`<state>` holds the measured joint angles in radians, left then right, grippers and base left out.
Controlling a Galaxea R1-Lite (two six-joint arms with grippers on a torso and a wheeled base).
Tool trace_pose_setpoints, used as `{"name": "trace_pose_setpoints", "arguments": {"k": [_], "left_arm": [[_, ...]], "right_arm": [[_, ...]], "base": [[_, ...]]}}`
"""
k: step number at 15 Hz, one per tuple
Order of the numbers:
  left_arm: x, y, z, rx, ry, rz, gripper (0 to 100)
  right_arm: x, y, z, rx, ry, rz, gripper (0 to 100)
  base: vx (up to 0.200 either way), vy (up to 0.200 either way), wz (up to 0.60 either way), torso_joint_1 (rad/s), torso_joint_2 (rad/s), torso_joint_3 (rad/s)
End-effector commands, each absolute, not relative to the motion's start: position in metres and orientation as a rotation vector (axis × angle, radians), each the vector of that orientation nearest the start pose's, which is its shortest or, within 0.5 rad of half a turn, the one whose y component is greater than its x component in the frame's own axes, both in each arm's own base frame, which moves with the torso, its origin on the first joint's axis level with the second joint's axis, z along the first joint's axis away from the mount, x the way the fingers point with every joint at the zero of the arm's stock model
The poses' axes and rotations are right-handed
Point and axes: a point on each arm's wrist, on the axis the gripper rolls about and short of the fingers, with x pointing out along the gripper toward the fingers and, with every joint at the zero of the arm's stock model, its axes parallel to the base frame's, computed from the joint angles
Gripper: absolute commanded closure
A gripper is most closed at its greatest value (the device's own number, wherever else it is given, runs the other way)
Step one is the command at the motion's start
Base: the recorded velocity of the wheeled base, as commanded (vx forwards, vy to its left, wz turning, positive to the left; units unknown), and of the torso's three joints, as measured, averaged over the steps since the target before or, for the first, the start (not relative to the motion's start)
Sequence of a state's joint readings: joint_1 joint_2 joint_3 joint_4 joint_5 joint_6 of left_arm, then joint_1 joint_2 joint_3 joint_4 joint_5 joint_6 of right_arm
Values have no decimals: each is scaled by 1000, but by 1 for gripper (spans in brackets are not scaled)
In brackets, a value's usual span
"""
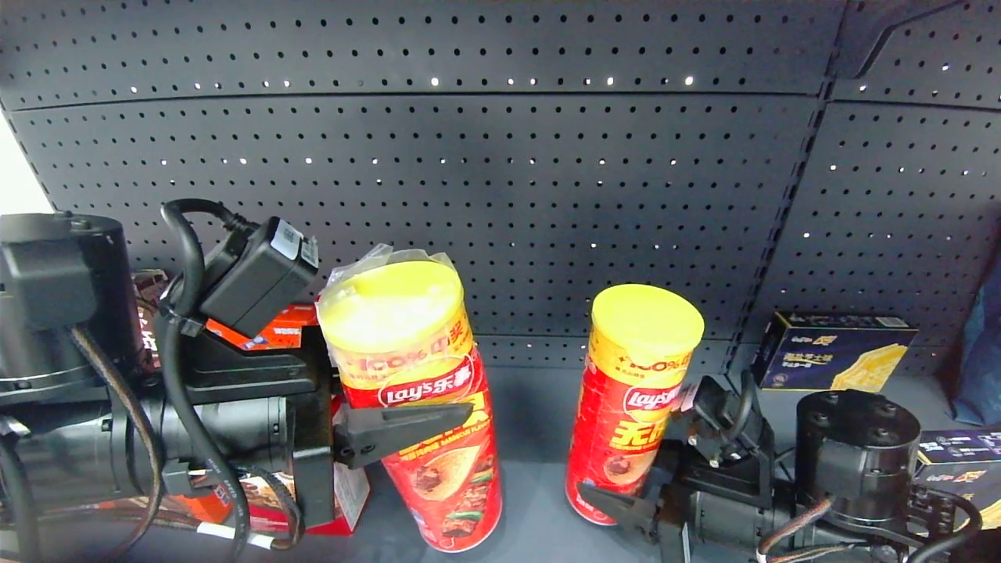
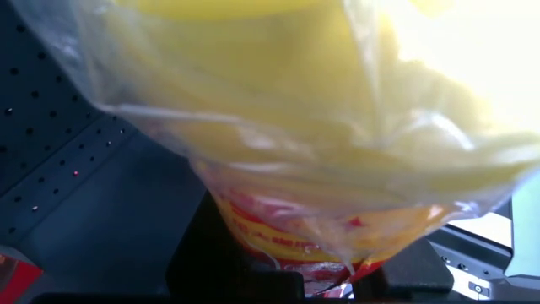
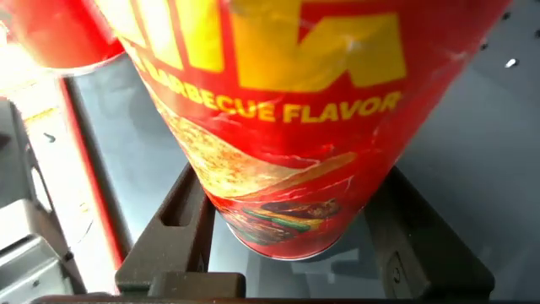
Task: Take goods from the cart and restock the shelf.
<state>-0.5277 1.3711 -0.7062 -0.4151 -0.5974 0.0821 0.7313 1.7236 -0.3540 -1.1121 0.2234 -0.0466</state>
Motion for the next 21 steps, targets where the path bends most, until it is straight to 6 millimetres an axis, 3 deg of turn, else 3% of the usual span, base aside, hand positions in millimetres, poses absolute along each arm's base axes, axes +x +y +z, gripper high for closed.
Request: {"name": "trace_pose_setpoints", "arguments": {"k": [1,21], "left_arm": [[184,-122,221,64,215,-1128,100],[183,-121,216,64,232,-1127,100]], "right_arm": [[183,173,112,-113,249,961,100],[165,183,94,-116,329,1007,100]], "base": [[0,0,0,0,0,0],[0,0,0,0,0,0]]}}
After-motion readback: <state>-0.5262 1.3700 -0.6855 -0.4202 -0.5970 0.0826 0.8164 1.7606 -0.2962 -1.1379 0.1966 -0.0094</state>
